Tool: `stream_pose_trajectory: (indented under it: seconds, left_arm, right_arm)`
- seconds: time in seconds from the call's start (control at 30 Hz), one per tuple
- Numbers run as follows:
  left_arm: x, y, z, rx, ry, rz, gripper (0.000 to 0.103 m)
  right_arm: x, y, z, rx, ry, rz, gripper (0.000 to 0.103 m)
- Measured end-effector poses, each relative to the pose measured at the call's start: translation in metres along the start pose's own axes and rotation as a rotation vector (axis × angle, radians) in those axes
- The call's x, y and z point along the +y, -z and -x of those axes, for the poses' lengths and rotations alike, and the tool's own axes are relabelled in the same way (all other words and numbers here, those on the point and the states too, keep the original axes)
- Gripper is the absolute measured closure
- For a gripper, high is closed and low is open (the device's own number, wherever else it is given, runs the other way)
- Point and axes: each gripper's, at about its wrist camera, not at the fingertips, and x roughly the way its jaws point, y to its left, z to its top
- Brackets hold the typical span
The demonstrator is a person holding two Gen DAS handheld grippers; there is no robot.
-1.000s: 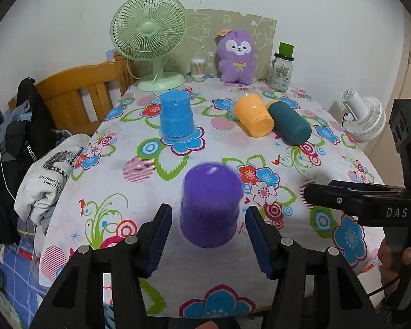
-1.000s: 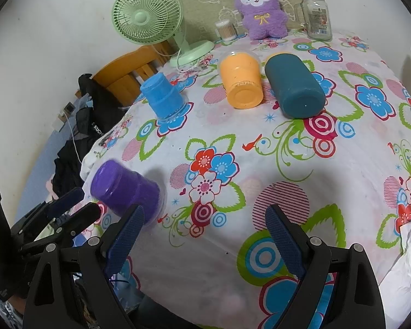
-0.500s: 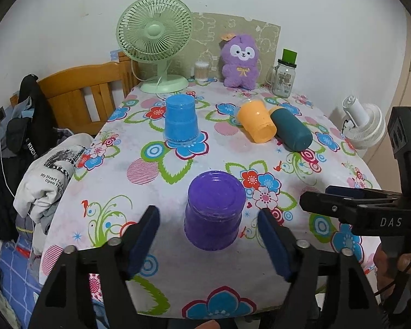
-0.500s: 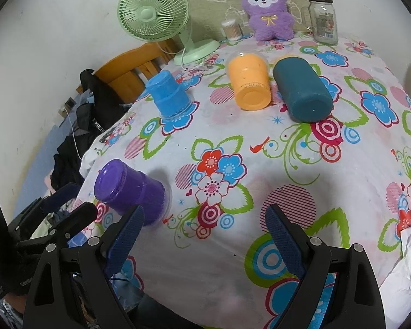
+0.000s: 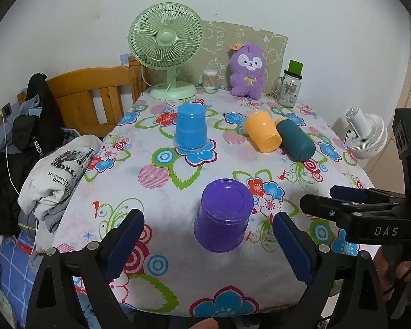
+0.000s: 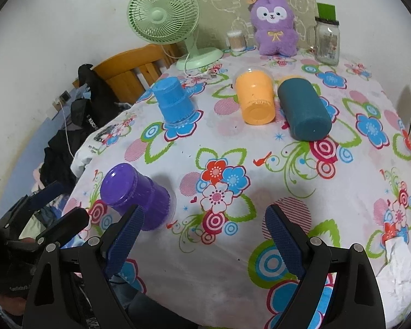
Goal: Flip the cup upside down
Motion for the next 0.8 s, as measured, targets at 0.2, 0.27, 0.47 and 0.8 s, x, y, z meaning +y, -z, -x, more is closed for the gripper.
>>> stream_pose_trajectory:
  seconds: [0.2,0.27,0.47,0.8]
  left_arm:
    - [0.001,0.002,0.004,-0.005,-0.005,0.003,0.005]
    - [0.003,0.002,0.006,-0.009,-0.006,0.006,0.005]
    - [0.007,0.001,0.014,-0.034,-0.013,0.018,0.004]
    - [0.013,-0.009,0.035,-0.126,-0.039,0.033,0.0]
  right_arm:
    - [0.006,0.0,0.004,-0.007,0.047,0.019,0.011]
    - [0.01,0.0,0.007,-0.018,0.067,0.032,0.011]
    - [0.028,-0.004,0.021,-0.071,0.081,0.08,0.011]
    - [0.053,-0.014,0.051,-0.205,0.123,0.134,0.011]
